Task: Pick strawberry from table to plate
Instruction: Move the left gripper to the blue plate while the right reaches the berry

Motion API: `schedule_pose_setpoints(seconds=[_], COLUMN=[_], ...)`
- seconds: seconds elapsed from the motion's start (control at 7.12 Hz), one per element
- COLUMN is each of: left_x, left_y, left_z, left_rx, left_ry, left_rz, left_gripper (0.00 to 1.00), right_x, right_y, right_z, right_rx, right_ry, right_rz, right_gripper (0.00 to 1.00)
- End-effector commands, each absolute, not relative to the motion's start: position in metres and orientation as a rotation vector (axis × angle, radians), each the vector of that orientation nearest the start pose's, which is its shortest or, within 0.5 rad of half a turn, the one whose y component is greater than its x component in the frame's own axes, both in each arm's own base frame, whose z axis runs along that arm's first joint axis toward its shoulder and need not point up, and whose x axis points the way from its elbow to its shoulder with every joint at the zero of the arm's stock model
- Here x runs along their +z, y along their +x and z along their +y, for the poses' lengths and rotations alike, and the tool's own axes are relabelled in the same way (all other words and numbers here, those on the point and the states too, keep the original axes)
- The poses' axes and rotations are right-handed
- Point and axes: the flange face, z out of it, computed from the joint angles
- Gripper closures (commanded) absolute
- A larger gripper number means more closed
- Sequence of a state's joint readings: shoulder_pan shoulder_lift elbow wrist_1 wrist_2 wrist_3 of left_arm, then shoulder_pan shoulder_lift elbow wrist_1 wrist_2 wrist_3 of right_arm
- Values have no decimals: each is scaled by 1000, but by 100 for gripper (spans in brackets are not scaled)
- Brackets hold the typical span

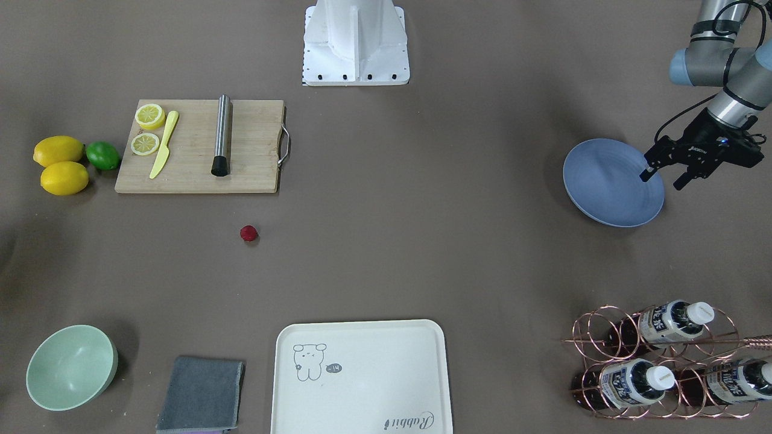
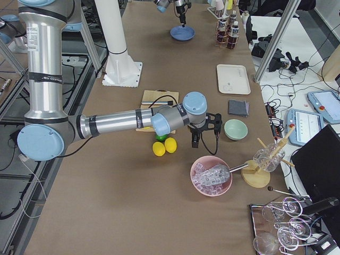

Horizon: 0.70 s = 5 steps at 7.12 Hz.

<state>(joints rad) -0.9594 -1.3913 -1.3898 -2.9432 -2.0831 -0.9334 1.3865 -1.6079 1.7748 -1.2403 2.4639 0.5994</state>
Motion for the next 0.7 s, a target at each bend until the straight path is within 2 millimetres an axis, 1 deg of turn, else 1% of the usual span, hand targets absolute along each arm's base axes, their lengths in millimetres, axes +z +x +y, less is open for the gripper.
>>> schedule_pose_setpoints(seconds=[0.0, 0.14, 0.28, 0.42, 0.56], left_x=[691, 687, 684, 678, 664], left_y=[169, 170, 173, 178, 181], left_z=[-386, -387, -390, -388, -389], left_rx=[-34, -32, -31, 3, 28], left_ry=[381, 378, 371, 334, 256], left_rz=[1028, 1036, 1037, 1077, 1143], left_gripper=[91, 100, 100, 100, 100], right_x=[517, 513, 511, 509, 503], right_y=[-61, -69, -72, -75, -77], right_z=[-488, -489, -491, -492, -495], right_rx=[157, 143, 139, 135, 127], right_ry=[90, 98, 101, 108, 116], right_rz=[-1005, -995, -993, -986, -993], right_gripper=[0, 0, 0, 0, 0])
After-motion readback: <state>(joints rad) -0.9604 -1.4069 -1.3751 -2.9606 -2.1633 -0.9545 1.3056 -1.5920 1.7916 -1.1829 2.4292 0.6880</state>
